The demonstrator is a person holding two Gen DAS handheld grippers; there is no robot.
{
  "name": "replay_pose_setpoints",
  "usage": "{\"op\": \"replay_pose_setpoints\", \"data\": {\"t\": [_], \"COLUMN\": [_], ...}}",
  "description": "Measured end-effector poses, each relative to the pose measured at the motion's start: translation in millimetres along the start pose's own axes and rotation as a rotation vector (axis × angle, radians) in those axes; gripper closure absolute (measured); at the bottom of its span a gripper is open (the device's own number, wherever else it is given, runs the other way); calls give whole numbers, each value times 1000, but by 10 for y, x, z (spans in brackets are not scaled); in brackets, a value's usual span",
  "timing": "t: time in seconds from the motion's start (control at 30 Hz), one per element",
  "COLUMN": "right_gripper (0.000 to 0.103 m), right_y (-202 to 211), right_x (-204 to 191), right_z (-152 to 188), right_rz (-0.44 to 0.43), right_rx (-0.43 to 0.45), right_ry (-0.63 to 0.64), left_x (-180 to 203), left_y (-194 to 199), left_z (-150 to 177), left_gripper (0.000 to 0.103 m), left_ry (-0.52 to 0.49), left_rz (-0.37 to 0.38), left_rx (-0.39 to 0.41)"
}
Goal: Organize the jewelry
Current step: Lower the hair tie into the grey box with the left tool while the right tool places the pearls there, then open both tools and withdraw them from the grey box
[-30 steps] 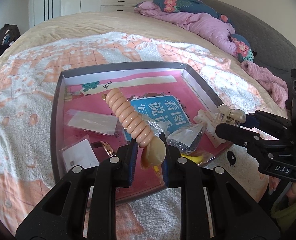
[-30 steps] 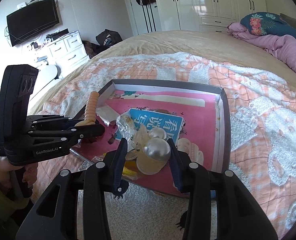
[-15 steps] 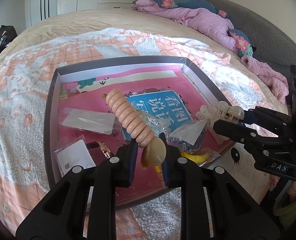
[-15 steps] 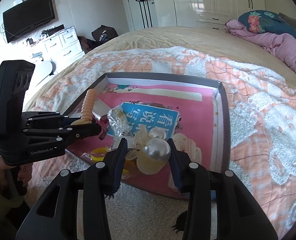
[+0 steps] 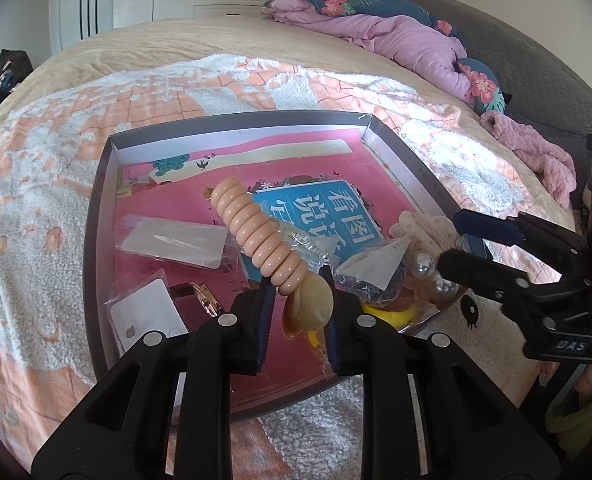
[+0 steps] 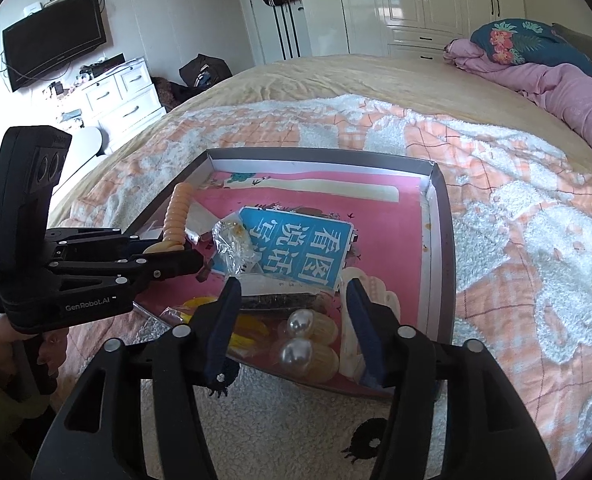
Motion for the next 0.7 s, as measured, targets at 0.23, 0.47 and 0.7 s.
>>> {"op": "replay_pose_setpoints", "data": {"t": [0.23,0.47,0.7], "right_gripper": [27,11,5], "right_y": [196,473,847], "right_x": [66,84,17], "right_z": [-3,-3,-11], "right_rz": [7,7,5], "right_rx": [38,81,139], "right_ry": [-43,-82,-83], "left_x": [15,63,99], "left_y": [43,351,852], "left_z": [-5,-69,-122], "left_gripper": [66,44,9], "left_ry": [-6,0,32], "left_rz": [-13,-33,-72], "left_rx": [5,57,147]}}
Point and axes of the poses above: each gripper's, at about its wrist camera, not at the fingertips, and y roughly against the way its jaws point, x to its right, z to its underside, the point moved 10 cm from there along -y, roughly the way its jaws point, and after that the axes turned 6 degrees about -y, right-handed, at the moved point
